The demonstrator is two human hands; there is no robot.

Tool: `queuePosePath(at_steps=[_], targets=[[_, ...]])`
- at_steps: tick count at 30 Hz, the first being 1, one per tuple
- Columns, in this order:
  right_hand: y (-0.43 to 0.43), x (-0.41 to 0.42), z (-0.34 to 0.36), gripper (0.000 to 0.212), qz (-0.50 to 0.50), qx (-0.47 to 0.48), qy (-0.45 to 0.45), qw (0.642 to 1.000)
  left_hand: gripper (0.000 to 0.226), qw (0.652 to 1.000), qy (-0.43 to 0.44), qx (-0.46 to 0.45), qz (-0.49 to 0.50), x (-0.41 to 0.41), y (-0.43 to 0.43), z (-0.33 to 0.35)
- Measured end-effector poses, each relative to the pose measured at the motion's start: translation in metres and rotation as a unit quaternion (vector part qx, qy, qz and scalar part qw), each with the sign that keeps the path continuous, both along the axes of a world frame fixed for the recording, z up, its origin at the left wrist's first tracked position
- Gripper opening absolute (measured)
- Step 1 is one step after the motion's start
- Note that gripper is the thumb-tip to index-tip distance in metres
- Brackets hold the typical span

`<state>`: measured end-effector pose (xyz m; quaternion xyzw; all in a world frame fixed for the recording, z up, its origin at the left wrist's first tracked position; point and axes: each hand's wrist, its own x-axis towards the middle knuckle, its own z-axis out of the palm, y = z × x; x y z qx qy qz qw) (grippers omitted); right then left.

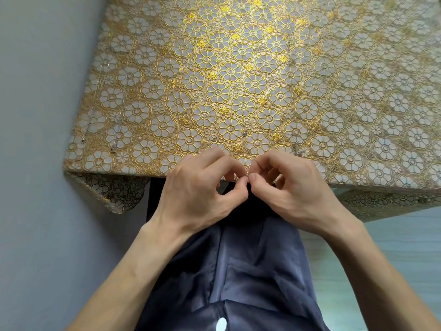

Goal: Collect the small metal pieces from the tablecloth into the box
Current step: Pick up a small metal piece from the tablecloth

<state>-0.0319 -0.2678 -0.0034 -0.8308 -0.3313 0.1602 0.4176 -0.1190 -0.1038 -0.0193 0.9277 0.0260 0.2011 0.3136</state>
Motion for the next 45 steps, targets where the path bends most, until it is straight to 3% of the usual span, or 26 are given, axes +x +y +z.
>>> queuePosePath(at_steps=[25,30,37,45], targets=[[-0.0030,0.0054,-0.0015,0.010,0.008,-0.035,0.049,0.998,0.014,0.987,-0.084,0.137,-0.031,0.0011,0.0067,-0.0047],[-0.0038,0.0064,-0.0009,0.009,0.015,-0.041,0.042,0.998,0.009,0.994,-0.064,0.090,-0.024,-0.0005,0.0047,-0.0069],[-0.0060,0.0052,0.0010,0.006,0.021,-0.035,0.020,0.999,0.009,0.998,0.010,-0.042,-0.049,-0.0003,0.0057,-0.0049],[-0.0010,-0.0003,0.0004,0.009,0.012,-0.008,0.021,1.000,0.011,0.999,0.001,-0.043,-0.025,-0.0014,0.0040,-0.0074]])
